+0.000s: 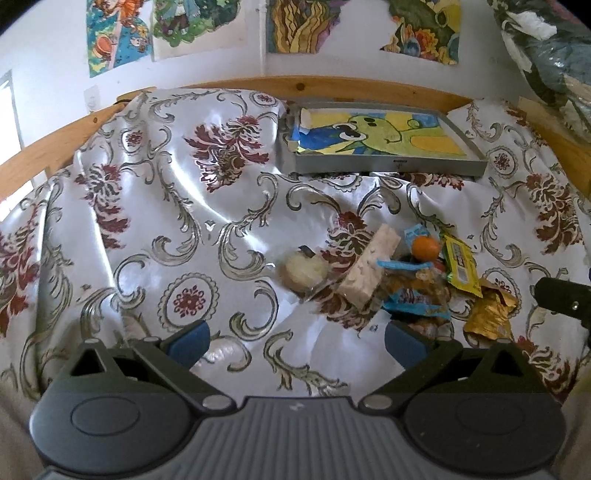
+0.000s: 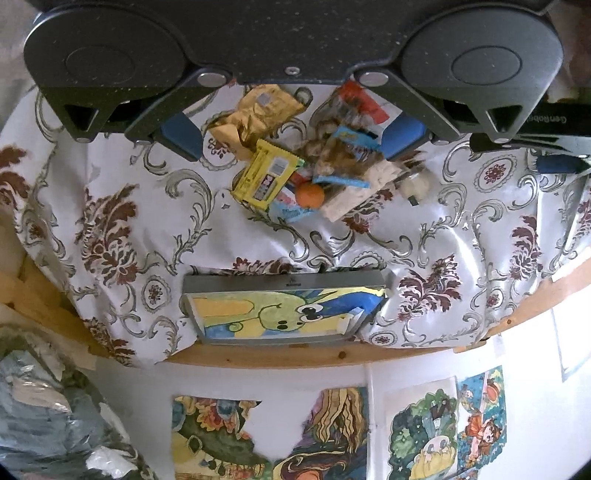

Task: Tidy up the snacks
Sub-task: 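Move the left tool to the wrapped round bun while the right tool approaches the blue snack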

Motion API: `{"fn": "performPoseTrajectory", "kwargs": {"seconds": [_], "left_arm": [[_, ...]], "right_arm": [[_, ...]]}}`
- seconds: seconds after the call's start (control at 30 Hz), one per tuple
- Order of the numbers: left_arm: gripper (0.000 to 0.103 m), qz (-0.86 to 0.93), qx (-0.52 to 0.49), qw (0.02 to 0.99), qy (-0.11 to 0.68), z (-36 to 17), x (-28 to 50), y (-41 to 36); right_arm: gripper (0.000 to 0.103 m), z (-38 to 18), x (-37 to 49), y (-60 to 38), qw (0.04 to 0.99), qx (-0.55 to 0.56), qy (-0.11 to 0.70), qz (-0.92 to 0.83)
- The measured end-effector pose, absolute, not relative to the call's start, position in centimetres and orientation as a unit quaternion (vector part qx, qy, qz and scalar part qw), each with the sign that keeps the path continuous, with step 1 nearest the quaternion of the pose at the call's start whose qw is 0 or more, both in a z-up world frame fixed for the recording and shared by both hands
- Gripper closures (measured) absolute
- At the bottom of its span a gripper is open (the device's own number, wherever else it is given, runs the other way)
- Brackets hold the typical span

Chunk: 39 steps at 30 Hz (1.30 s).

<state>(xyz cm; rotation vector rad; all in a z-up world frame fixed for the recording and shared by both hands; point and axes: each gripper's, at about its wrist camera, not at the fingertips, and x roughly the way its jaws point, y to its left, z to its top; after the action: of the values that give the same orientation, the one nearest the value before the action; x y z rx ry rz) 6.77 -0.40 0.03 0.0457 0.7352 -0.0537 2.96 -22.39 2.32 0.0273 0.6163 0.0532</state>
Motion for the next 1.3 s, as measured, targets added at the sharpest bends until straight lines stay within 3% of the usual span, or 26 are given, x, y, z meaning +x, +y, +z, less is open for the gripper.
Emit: {"fn": "performPoseTrajectory", "kwargs": {"seconds": [0.7, 1.1, 1.3], "left_arm": [[0.0, -0.076, 0.084, 0.92, 0.376, -2.4, 16.2, -0.9], [0.001, -0.101, 0.103, 0.906, 0.397, -4.0, 19.8, 0.4], [0.002, -0.131, 0.118, 0.896, 0.408, -5.1, 21.0, 0.5]], "right_arm": [[0.001, -2.1, 12.2, -23.4, 0.902, 0.056, 0.412, 0.113], [0.001, -4.6, 15.0, -19.3, 0.893, -0.046, 0.401, 0.2], [0.011, -5.6, 15.8, -18.8, 0.891, -0.053, 0.405, 0.198]]}}
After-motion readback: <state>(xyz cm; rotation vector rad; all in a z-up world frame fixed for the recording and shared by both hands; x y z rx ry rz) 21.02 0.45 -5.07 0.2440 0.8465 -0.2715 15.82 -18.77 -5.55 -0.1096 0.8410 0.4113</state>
